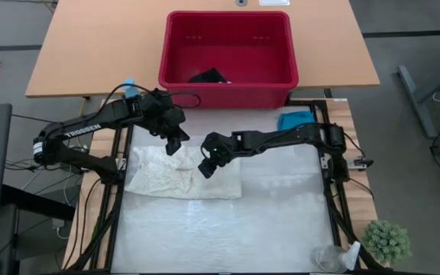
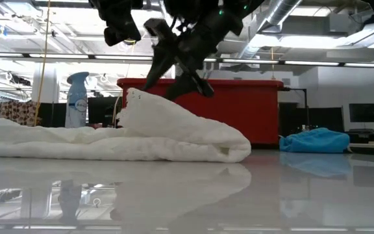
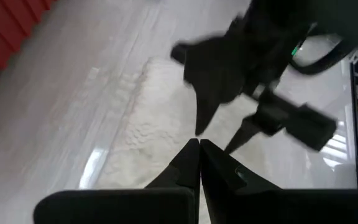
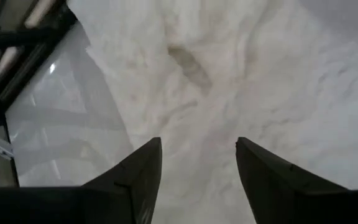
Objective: Fold laundry
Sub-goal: Fold the white blouse
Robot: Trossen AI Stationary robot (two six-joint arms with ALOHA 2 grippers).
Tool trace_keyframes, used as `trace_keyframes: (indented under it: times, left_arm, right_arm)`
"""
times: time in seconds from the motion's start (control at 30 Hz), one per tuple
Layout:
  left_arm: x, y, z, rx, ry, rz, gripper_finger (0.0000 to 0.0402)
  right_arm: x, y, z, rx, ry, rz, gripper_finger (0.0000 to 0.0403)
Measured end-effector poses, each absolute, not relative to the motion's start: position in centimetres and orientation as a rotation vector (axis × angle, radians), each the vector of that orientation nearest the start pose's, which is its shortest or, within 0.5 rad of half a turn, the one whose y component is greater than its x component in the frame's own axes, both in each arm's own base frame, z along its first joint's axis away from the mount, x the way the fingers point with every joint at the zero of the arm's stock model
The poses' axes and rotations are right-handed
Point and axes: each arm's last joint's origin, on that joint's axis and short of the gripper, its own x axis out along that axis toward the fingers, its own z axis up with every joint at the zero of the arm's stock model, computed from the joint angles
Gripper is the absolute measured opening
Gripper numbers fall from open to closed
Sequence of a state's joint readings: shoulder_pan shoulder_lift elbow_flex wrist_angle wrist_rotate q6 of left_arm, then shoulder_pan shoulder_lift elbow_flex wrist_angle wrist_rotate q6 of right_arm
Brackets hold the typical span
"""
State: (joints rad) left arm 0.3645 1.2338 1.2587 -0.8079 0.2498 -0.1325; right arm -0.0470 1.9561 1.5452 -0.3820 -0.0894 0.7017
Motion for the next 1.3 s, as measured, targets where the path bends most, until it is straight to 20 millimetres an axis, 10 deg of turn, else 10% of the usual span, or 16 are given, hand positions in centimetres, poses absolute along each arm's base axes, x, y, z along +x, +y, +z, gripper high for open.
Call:
trace_keyframes:
  times: [0.23, 0.43, 0.93, 1.3]
  left_arm:
    - [23.4, 7.7, 35.4, -0.376, 0.676, 0.059, 0.0]
    - [24.9, 7.3, 31.4, -0.556, 0.533, -0.114, 0.0]
    - [27.7, 7.5, 20.2, -0.79, 0.669, -0.079, 0.0]
    - [29.3, 5.3, 16.7, -0.692, 0.805, -0.085, 0.0]
  right_arm:
    - [40.1, 0.8, 27.5, 0.528, 0.807, -0.359, 0.0207]
    - [36.0, 3.3, 28.7, 0.602, 0.958, -0.567, 0.0198]
    - [34.4, 2.8, 22.5, 0.954, 0.93, -0.896, 0.0267]
    - [34.0, 1.2, 18.1, 1.126, 0.773, -0.939, 0.0268]
